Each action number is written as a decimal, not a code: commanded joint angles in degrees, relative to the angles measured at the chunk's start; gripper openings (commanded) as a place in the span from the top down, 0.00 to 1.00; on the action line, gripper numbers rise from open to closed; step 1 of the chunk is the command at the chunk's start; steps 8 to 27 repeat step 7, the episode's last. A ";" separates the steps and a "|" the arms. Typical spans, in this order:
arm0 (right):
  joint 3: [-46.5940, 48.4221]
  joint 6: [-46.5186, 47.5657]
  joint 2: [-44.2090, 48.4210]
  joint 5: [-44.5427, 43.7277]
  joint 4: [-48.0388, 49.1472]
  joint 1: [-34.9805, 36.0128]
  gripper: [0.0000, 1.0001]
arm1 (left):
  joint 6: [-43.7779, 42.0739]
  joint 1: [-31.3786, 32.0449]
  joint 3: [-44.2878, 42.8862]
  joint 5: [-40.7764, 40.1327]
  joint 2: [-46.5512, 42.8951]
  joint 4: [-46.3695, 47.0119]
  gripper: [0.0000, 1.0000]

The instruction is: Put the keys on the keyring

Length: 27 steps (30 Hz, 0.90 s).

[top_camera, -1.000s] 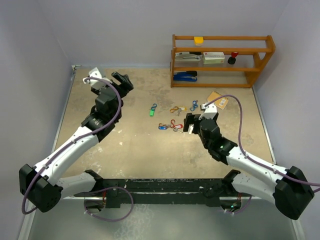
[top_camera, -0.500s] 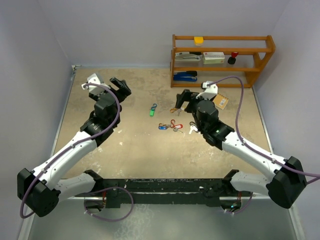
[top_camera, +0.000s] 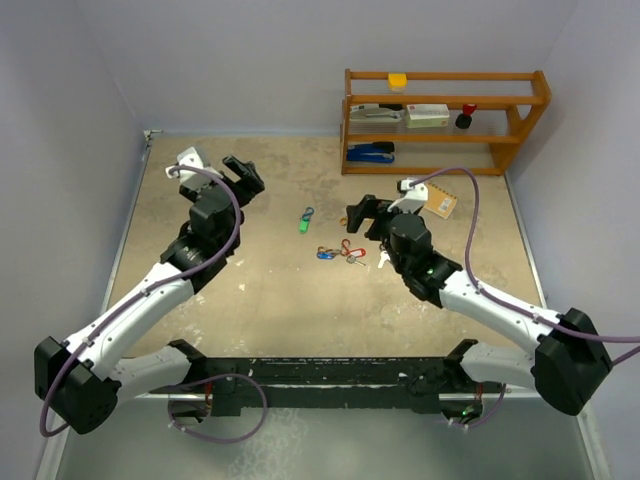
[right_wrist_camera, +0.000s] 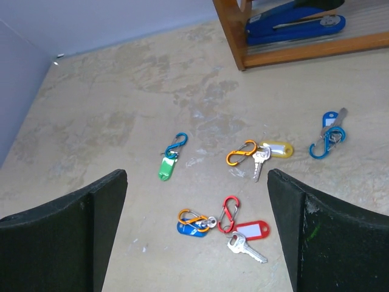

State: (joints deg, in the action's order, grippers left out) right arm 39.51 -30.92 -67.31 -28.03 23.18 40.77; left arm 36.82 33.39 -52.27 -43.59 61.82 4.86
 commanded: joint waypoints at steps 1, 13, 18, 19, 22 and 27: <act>0.27 0.29 2.98 2.47 3.81 0.05 0.00 | 0.10 -0.36 -1.87 0.40 -2.29 1.02 0.21; -0.14 0.07 3.17 4.04 4.89 0.05 0.00 | 0.83 -0.39 -2.16 1.81 -1.12 2.19 0.21; -0.14 0.07 3.17 4.04 4.89 0.05 0.00 | 0.83 -0.39 -2.16 1.81 -1.12 2.19 0.21; -0.14 0.07 3.17 4.04 4.89 0.05 0.00 | 0.83 -0.39 -2.16 1.81 -1.12 2.19 0.21; -0.14 0.07 3.17 4.04 4.89 0.05 0.00 | 0.83 -0.39 -2.16 1.81 -1.12 2.19 0.21; -0.14 0.07 3.17 4.04 4.89 0.05 0.00 | 0.83 -0.39 -2.16 1.81 -1.12 2.19 0.21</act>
